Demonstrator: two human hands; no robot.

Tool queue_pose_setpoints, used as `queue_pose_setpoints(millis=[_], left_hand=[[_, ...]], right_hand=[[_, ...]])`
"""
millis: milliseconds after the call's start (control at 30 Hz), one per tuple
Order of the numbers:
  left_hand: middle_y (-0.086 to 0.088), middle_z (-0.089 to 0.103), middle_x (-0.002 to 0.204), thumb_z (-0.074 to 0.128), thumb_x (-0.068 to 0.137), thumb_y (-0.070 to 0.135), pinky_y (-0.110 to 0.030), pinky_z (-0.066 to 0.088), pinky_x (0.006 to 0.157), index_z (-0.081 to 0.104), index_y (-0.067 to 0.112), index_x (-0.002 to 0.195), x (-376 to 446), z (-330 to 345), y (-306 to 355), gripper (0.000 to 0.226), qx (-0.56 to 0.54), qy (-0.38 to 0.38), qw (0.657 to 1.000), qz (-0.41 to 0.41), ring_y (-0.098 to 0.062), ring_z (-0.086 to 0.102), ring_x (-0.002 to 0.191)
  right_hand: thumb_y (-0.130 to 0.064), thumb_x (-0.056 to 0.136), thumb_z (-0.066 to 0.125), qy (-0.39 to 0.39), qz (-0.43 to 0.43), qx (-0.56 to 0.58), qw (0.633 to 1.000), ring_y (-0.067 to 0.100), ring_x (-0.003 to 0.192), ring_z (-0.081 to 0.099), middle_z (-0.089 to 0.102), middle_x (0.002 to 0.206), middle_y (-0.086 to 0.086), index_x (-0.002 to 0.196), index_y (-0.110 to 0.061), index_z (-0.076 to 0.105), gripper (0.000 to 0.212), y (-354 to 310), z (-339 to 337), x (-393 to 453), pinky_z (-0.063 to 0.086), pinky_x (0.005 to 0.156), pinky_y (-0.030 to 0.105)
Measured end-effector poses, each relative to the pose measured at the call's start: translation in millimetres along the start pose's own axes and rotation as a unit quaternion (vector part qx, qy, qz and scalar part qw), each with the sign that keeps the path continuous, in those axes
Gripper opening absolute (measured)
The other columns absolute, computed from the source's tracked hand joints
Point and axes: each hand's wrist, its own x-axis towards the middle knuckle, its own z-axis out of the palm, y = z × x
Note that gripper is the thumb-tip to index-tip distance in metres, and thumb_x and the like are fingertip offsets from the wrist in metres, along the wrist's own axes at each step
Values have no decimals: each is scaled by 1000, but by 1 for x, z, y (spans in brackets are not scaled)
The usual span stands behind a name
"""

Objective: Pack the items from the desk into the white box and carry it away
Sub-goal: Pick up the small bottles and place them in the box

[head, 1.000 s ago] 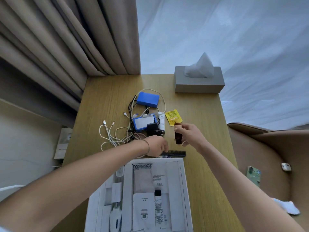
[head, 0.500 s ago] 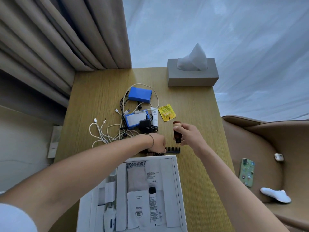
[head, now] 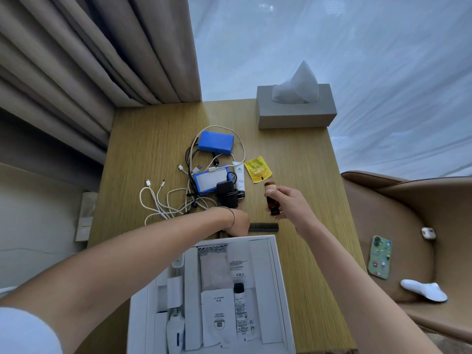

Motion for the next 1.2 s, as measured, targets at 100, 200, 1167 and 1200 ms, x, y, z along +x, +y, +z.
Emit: queue_pose_setpoints(millis=[100,200,1167,1200], left_hand=[[-9,69,105,55,97,32,-36,50,82,68,7,115,-4,-1,-3,34,-38,12,999,23,-21,57,88],[3,62,89,49,100,29,-27,43,68,65,14,111,-11,-2,-8,24,-106,72,991,32,-17,56,86],[-9,72,86,57,98,7,-40,59,66,59,21,113,-178,120,-22,21,-603,337,714,116,-26,73,80],[-7,75,86,61,96,9,-38,59,68,60,23,111,-178,126,-21,20,-594,339,721,113,-25,73,83]], right_hand=[[-31,96,61,-1,0,8,1000,18,65,61,64,74,7,102,-4,72,29,-2,0,-3,48,60,33],[-34,99,58,-9,-3,23,1000,14,56,52,56,64,3,92,-4,72,34,-6,0,-8,44,52,26],[-30,87,72,-126,-99,-393,906,10,53,59,72,68,7,80,-8,70,24,-5,72,-134,44,52,27],[-30,85,71,-129,-98,-440,883,15,55,60,72,71,10,79,-5,70,25,0,76,-134,44,53,29]])
